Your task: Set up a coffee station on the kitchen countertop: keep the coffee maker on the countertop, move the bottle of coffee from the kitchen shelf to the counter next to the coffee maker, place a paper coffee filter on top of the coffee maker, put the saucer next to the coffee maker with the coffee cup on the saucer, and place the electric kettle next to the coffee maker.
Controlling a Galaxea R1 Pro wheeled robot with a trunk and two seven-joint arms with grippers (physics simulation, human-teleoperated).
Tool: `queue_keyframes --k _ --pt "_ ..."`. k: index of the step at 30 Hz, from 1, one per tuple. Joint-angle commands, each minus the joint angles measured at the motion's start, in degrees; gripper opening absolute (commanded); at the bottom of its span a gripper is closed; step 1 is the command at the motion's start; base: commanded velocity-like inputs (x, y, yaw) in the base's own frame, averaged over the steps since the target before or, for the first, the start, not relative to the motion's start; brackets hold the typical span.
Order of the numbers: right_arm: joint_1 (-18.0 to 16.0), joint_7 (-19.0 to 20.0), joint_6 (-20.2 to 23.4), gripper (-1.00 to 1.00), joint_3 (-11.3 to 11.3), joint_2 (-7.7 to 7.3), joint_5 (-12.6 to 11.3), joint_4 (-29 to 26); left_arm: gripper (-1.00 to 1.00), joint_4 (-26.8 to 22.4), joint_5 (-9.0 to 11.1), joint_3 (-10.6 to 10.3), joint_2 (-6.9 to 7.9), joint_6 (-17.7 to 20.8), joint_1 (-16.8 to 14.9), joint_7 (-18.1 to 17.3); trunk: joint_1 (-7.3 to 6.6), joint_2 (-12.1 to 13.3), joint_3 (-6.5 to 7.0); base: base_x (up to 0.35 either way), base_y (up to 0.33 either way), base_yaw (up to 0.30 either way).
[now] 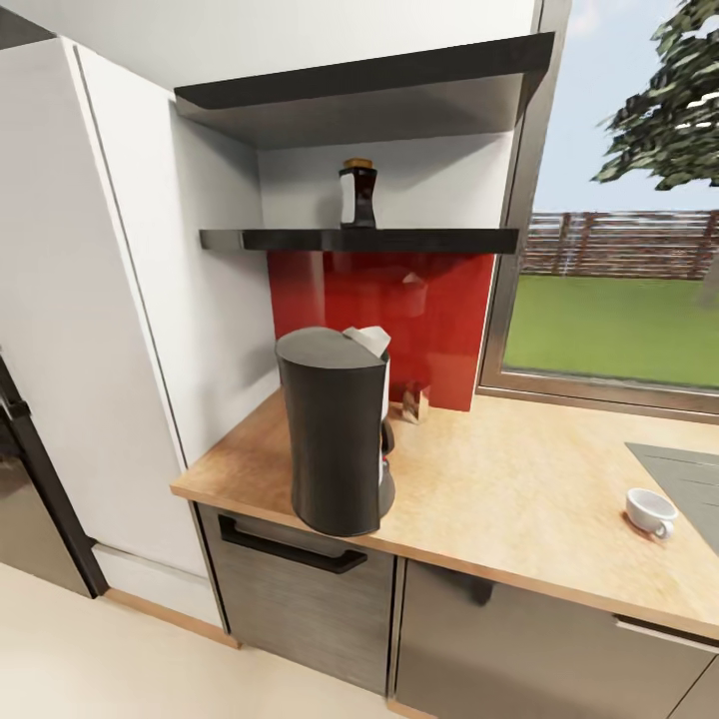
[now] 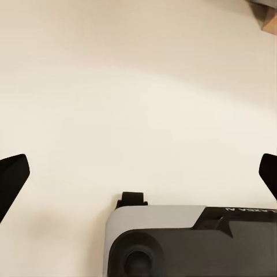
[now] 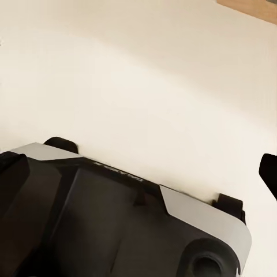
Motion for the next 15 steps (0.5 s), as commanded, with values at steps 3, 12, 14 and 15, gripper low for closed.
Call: queue_keyframes --k 3,12,14,15 --pt "0.0 0.2 -0.2 1.0 0.5 0.0 -0.4 0.0 1.0 -0.1 0.1 0.0 -0.33 0.0 0.0 0.0 -0.66 1.2 0.48 0.0 0.008 0.0" --pt "0.0 0.2 -0.2 1.0 0.5 0.0 -0.4 0.0 1.0 -0.1 0.1 0.0 -0.55 0.0 0.0 0.0 -2.63 4.8 2.09 0.0 0.001 0.0" --pt "0.0 0.2 -0.2 1.0 0.4 0.0 -0.4 0.0 1.0 -0.1 0.1 0.1 -0.57 -0.1 0.0 0.0 -3.07 5.6 2.45 0.0 0.0 0.0" --pt "-0.1 0.2 -0.2 1.0 0.4 -0.02 -0.4 0.0 1.0 -0.1 0.1 0.1 -0.57 -0.1 0.0 -0.1 -3.07 5.6 2.45 0.0 0.0 -0.007"
